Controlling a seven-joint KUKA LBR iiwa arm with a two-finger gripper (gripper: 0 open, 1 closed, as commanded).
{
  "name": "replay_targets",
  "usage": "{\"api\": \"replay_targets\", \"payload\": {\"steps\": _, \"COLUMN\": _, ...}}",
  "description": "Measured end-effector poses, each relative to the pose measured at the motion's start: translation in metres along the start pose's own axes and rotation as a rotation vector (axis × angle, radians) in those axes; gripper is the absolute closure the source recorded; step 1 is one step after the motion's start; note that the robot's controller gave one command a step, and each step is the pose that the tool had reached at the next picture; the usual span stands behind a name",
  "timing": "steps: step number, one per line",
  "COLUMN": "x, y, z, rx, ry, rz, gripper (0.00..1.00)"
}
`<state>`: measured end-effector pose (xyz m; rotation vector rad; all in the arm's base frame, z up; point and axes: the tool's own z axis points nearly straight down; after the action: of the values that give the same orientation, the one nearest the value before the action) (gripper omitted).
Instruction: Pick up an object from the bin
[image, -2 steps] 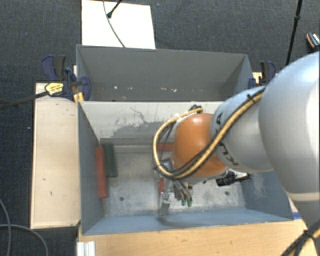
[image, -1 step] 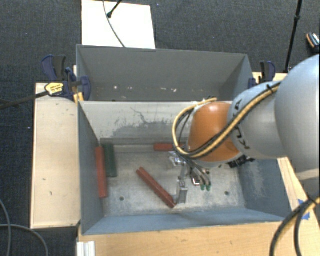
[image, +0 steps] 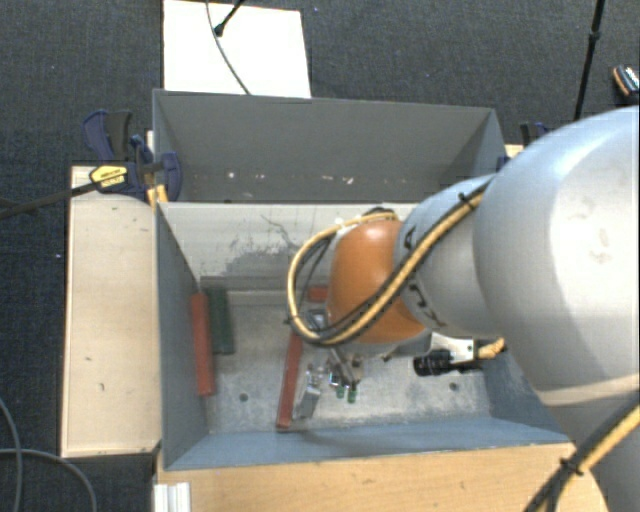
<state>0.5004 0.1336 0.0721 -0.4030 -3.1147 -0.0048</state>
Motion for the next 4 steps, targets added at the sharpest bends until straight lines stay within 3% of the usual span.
{"api": "replay_targets", "payload": {"steps": 1, "x": 0.014, "y": 0.015, "z": 0.001, "rx": 0.002, "ry": -0.002, "rz": -0.447, "gripper": 0.00}}
{"api": "replay_targets", "payload": {"steps": 2, "x": -0.040, "y": -0.017, "z": -0.086, "rx": 0.003, "ry": -0.012, "rz": -0.570, "gripper": 0.00}}
{"api": "replay_targets", "payload": {"steps": 3, "x": -0.075, "y": 0.073, "z": 0.001, "rx": 0.000, "ry": -0.001, "rz": -0.978, "gripper": 0.00}}
{"api": "replay_targets", "payload": {"steps": 4, "x": -0.010, "y": 0.078, "z": 0.002, "rx": 0.001, "ry": 0.001, "rz": -1.513, "gripper": 0.00}}
